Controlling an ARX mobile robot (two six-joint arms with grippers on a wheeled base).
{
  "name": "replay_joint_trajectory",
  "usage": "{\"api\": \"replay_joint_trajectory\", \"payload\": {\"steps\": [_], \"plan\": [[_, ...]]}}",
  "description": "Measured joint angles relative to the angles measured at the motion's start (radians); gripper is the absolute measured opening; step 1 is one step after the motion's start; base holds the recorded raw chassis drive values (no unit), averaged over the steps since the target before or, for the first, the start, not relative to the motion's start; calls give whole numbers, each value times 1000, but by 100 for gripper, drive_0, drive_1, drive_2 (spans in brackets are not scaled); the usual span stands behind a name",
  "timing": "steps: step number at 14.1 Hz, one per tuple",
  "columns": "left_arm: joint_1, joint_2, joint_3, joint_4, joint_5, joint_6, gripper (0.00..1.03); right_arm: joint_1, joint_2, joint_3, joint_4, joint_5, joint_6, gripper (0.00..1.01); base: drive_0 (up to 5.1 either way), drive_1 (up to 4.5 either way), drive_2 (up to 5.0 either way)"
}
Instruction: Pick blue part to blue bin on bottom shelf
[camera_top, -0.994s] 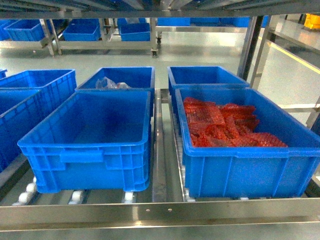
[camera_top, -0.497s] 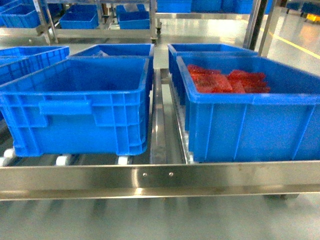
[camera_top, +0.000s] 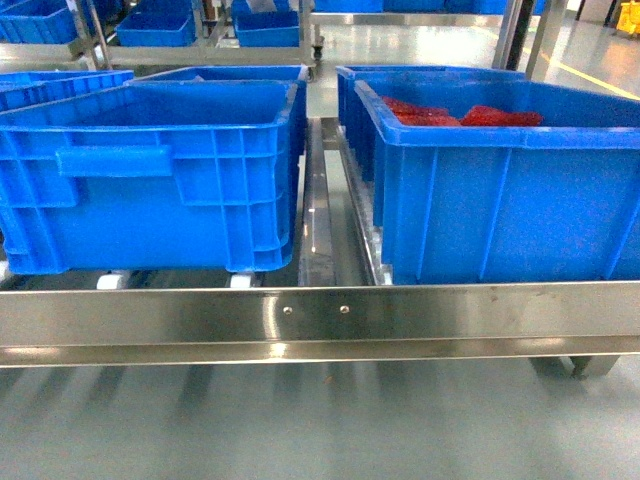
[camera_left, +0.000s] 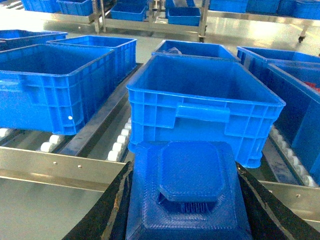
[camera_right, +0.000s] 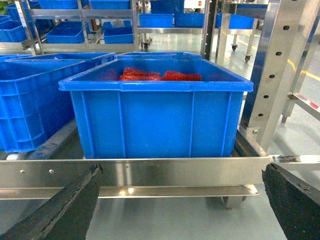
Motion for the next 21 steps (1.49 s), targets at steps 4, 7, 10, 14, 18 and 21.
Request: {"api": "replay_joint_trajectory", "payload": {"steps": [4,7,10,14,18,21], "plan": [[0,-3,0,2,0,0,43,0,0,0,6,0,0,98,0,0,0],[0,0,0,0,1,0,43,0,0,0,5,0,0,98,-3,431,-436],[0,0,0,0,1,0,43,0,0,0,2,-1,0,98,-3,431,-436],[0,0,0,1,4,0,43,0,0,0,0,-1,0,98,13,446,-421],[-1,0,0,1,0,0,43,0,0,0,-1,-3,0,98,13,446,-421],[-1,0,0,-1,2,0,43,0,0,0,2,0,0,98,13,446,-421]]}}
